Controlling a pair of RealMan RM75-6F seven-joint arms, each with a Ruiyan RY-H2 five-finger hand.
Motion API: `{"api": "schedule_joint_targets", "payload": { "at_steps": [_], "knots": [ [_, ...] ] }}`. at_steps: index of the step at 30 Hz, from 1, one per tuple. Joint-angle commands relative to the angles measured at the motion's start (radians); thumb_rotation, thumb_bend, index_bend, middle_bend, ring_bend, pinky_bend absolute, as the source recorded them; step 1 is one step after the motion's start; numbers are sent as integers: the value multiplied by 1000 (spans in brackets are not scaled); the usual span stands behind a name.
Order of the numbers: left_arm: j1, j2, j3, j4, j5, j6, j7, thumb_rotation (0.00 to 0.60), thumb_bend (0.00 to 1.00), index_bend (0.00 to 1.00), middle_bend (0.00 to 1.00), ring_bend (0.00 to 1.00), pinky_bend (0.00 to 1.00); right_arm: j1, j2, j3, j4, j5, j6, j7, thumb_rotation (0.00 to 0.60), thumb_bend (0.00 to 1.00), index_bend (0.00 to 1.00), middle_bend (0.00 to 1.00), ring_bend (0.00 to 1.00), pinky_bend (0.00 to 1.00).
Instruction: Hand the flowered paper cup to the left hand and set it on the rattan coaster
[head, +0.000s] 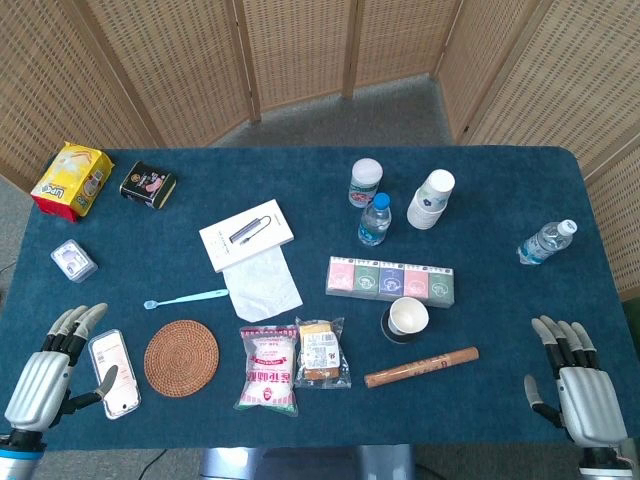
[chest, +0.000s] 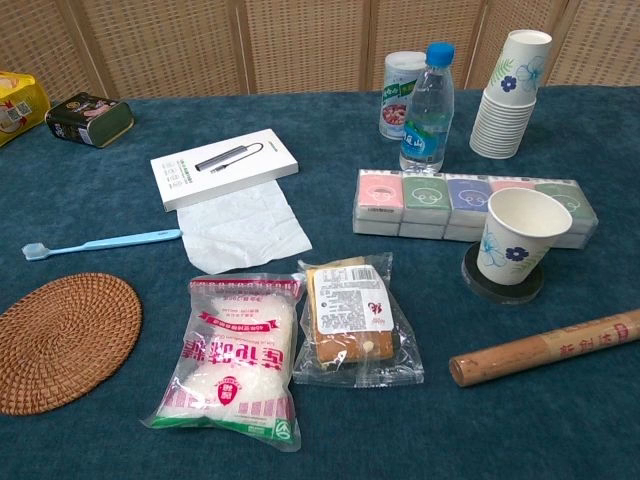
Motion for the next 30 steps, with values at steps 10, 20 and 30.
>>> {"api": "schedule_joint_targets", "payload": {
  "at_steps": [10, 20, 30],
  "knots": [
    [9, -11, -3, -14, 27, 22, 7, 554, 456, 62, 123, 0, 0, 11, -17, -23, 53, -44, -9, 165, 600, 518, 0, 0, 0, 0],
    [5, 22, -2, -44, 55, 30, -15, 555, 456, 62, 123, 0, 0, 51, -21, -37, 55, -93, -46, 302, 600, 516, 0, 0, 0, 0],
    [-13, 59, -4, -60, 92, 30, -52, 554, 456, 62, 123, 0, 0, 177, -70, -2, 34, -74, -200, 390, 600, 397, 0, 0, 0, 0]
  ]
}}
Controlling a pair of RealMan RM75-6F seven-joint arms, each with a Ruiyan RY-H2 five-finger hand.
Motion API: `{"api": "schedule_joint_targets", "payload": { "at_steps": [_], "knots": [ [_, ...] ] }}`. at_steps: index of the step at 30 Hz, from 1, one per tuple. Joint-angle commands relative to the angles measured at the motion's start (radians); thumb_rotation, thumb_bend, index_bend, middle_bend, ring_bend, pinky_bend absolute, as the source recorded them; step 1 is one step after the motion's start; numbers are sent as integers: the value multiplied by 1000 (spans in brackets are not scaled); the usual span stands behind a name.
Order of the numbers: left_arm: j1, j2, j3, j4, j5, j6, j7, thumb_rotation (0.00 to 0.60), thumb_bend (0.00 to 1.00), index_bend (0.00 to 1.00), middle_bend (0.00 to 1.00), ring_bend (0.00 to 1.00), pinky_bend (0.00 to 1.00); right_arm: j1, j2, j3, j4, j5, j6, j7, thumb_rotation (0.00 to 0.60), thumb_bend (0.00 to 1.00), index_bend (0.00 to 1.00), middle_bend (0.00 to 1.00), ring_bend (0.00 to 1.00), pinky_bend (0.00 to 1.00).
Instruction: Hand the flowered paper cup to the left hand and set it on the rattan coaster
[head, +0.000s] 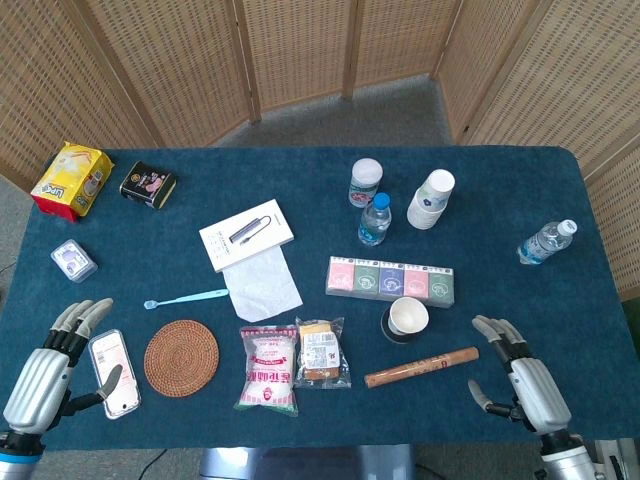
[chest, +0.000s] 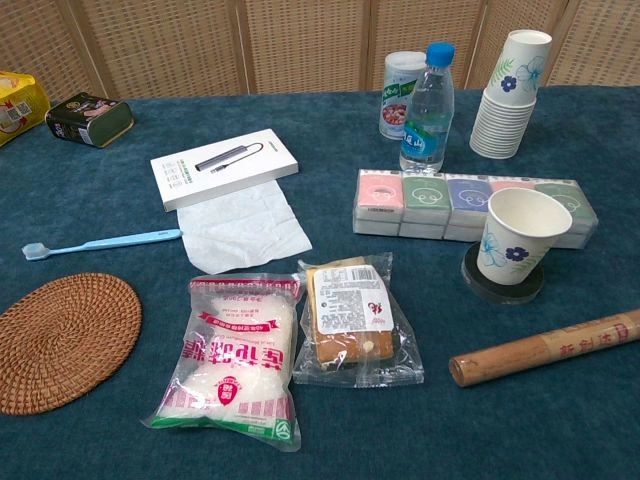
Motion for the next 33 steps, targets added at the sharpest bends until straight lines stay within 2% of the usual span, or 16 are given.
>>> {"api": "schedule_joint_targets", "payload": {
  "at_steps": [1, 6, 14, 21, 33],
  "knots": [
    [-7, 7, -4, -4, -6, -6, -8, 555, 456, 62, 123, 0, 0, 50, -35, 30, -3, 33, -59, -14, 600, 381, 0, 0, 0, 0],
    [-22, 0, -11, -10, -22, -35, 3, 556, 456, 62, 123, 0, 0, 123, -68, 70, 9, 94, -153, -1, 600, 347, 0, 0, 0, 0],
    [-44, -14, -24, -28, -51, -78, 36, 556, 456, 63, 123, 0, 0, 203, -105, 115, 55, 169, -245, 20, 600, 337, 0, 0, 0, 0],
    [-68, -27, -45, -37, -79, -110, 49, 554, 456, 65, 123, 0, 0, 256, -143, 129, 115, 224, -318, 28, 600, 335, 0, 0, 0, 0],
    [-98, -38, -62, -43, -109, -147, 66, 553, 456, 71, 123, 0, 0, 312, -197, 142, 176, 271, -377, 33, 600, 336, 0, 0, 0, 0]
  ]
}}
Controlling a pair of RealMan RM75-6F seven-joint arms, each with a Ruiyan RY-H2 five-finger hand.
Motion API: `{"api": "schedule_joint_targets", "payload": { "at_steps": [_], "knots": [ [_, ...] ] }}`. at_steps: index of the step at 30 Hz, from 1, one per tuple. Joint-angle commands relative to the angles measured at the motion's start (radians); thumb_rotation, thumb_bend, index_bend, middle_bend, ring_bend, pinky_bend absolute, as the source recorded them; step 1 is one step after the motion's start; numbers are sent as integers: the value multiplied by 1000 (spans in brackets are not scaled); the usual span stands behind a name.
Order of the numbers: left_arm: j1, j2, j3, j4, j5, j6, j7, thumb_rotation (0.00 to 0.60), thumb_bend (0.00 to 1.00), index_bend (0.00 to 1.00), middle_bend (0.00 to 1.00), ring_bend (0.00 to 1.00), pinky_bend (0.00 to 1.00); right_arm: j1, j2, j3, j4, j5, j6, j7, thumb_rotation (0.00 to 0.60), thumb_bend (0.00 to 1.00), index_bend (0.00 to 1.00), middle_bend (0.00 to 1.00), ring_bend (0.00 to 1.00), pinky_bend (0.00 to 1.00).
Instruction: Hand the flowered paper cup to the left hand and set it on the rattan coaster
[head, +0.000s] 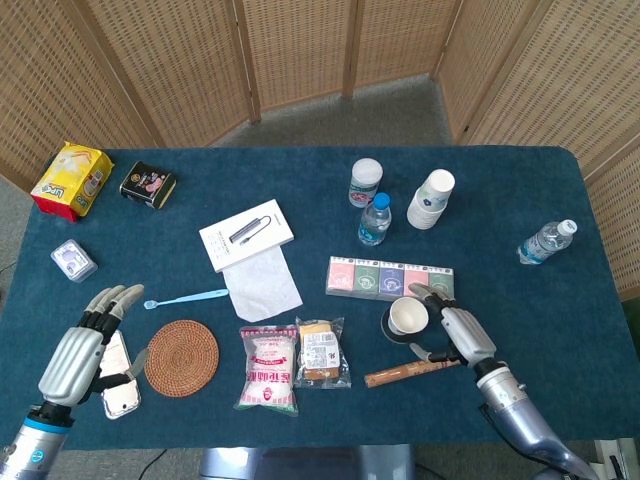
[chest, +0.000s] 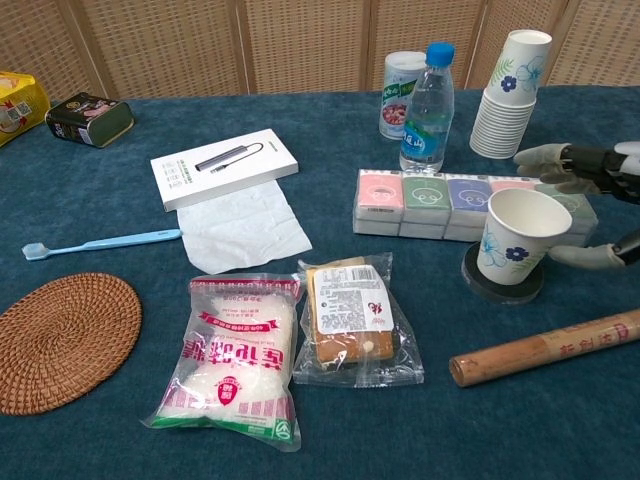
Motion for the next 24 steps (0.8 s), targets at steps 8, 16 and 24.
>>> {"api": "schedule_joint_targets", "payload": {
  "at_steps": [8, 16, 24],
  "knots": [
    [4, -8, 10, 10, -17, -3, -17, 555, 457, 81, 123, 0, 0, 35, -28, 5, 22, 31, -35, -22, 600, 335, 0, 0, 0, 0],
    [15, -5, 19, 19, -26, 7, -41, 553, 456, 101, 125, 0, 0, 49, -85, 29, 64, 68, -13, -59, 600, 272, 3, 15, 1, 142],
    [19, -8, 17, 37, -34, 14, -58, 554, 456, 107, 126, 0, 0, 50, -142, 52, 123, 94, 21, -52, 600, 297, 285, 308, 266, 548]
  ]
}}
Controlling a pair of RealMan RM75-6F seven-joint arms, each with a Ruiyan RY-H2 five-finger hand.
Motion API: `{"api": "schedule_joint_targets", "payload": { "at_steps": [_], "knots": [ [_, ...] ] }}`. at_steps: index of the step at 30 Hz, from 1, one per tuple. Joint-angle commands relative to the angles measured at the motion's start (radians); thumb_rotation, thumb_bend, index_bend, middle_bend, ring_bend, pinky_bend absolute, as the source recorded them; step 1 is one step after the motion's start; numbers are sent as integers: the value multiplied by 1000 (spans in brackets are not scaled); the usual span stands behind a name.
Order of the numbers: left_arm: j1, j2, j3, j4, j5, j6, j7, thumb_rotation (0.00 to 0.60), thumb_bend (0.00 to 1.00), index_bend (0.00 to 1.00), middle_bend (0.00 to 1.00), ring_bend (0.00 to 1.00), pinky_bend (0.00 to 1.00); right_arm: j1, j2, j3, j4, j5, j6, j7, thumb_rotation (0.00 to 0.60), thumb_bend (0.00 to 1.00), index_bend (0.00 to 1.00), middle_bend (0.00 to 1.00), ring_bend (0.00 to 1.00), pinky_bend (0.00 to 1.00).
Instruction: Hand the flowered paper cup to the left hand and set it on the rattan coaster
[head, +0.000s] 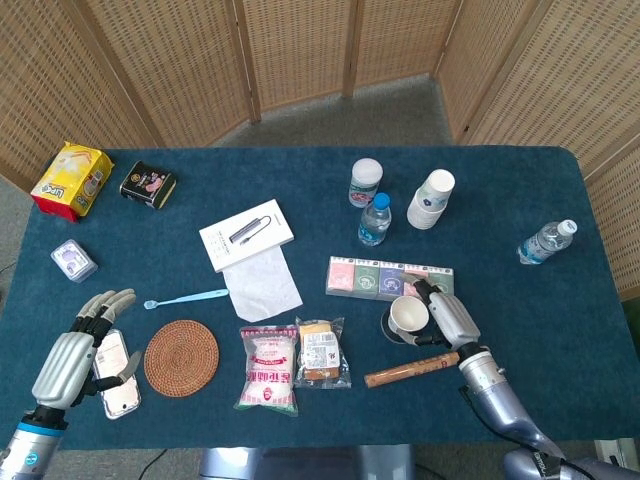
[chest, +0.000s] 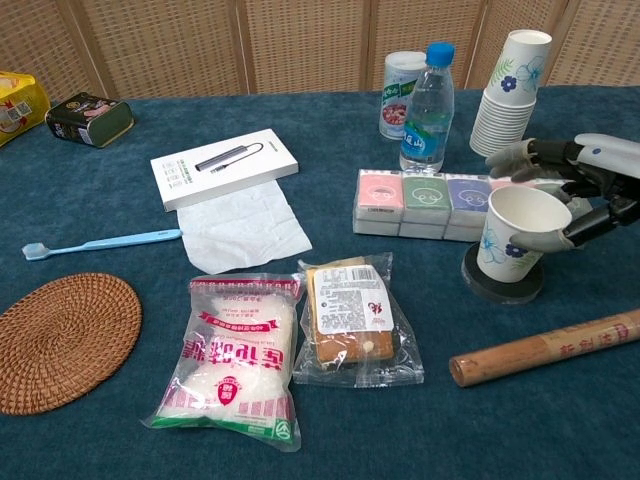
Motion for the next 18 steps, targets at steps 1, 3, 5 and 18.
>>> {"api": "schedule_joint_targets", "payload": {
  "at_steps": [1, 3, 5, 18],
  "knots": [
    [1, -2, -1, 5, -3, 2, -6, 554, 456, 107, 126, 0, 0, 3, -10, 3, 14, 5, 0, 6, 600, 299, 294, 313, 278, 567],
    [1, -3, -1, 9, -3, 2, -9, 555, 457, 107, 125, 0, 0, 3, -15, 3, 21, 6, 2, 8, 600, 299, 309, 324, 293, 591],
    [1, -3, -1, 11, -3, 2, -12, 555, 457, 107, 125, 0, 0, 3, -18, 3, 23, 7, 5, 8, 600, 300, 316, 327, 295, 604],
    [-13, -8, -9, 20, -3, -11, -19, 556, 457, 107, 126, 0, 0, 21, 44, 15, -132, 0, 7, -46, 600, 305, 315, 328, 297, 606]
  ]
}}
